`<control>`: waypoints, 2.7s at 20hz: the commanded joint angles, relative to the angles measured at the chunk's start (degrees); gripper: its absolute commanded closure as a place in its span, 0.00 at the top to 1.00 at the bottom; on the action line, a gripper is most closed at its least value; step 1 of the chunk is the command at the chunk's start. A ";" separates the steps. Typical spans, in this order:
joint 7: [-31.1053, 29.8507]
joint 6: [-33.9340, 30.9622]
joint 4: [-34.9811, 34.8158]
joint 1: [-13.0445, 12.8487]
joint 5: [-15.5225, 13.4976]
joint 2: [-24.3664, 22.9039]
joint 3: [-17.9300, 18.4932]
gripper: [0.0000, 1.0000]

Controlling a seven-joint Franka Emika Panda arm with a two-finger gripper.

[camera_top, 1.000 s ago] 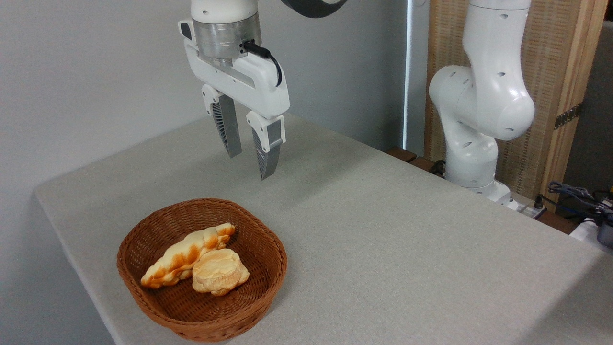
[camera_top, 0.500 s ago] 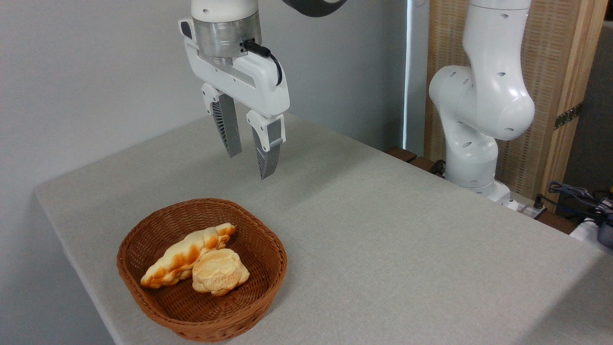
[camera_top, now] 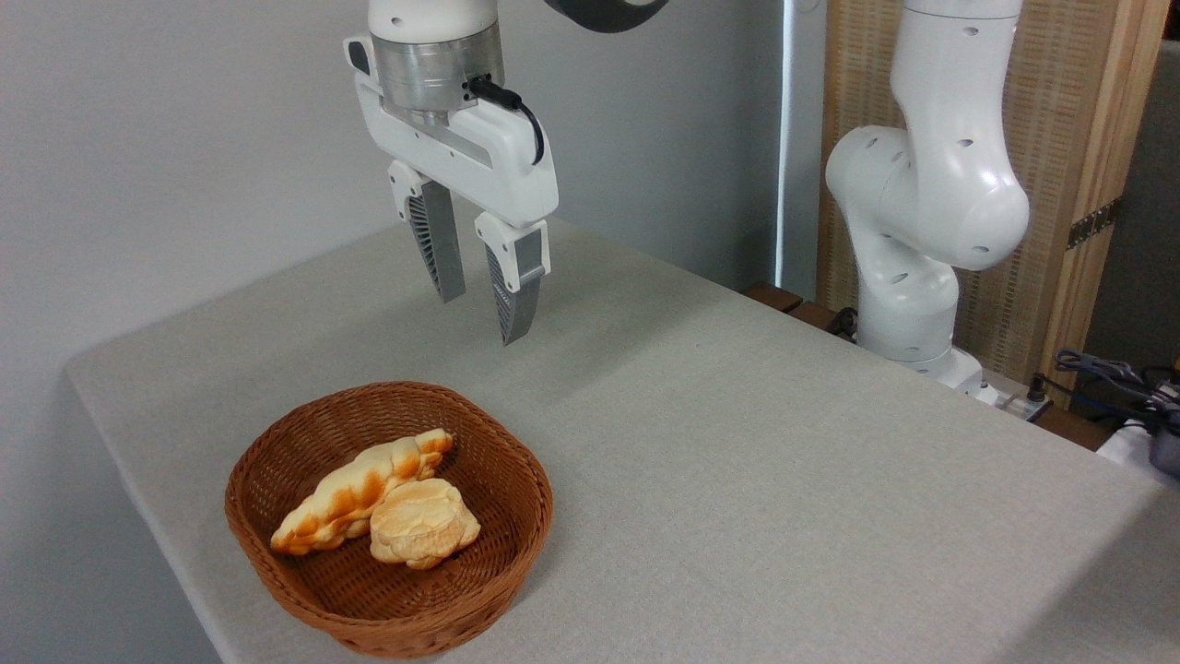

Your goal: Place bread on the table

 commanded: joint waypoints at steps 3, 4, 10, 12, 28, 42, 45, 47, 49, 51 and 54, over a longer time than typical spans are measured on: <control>1.19 -1.77 0.43 0.02 -0.94 -0.58 0.93 1.00; 1.27 -1.77 0.43 0.10 -0.94 -0.58 0.94 1.00; 2.15 -0.63 0.34 0.28 -0.50 1.26 0.94 1.00; 2.15 1.73 -0.01 0.45 -0.41 1.61 0.94 1.00; 1.54 31.00 -12.40 -0.16 -1.29 1.97 0.94 1.00; 1.45 43.41 -13.99 -2.71 -8.15 8.82 0.41 1.00; 1.36 43.50 -13.99 -2.71 -8.32 9.70 0.41 1.00; 1.19 43.50 -13.99 -2.71 -9.37 9.96 0.41 1.00; 1.36 43.58 -13.99 -2.62 -9.55 10.58 0.41 1.00; 1.28 43.67 -13.72 -2.62 -9.55 11.02 0.41 1.00; 1.10 44.55 -13.63 -2.71 -9.47 11.02 0.41 0.70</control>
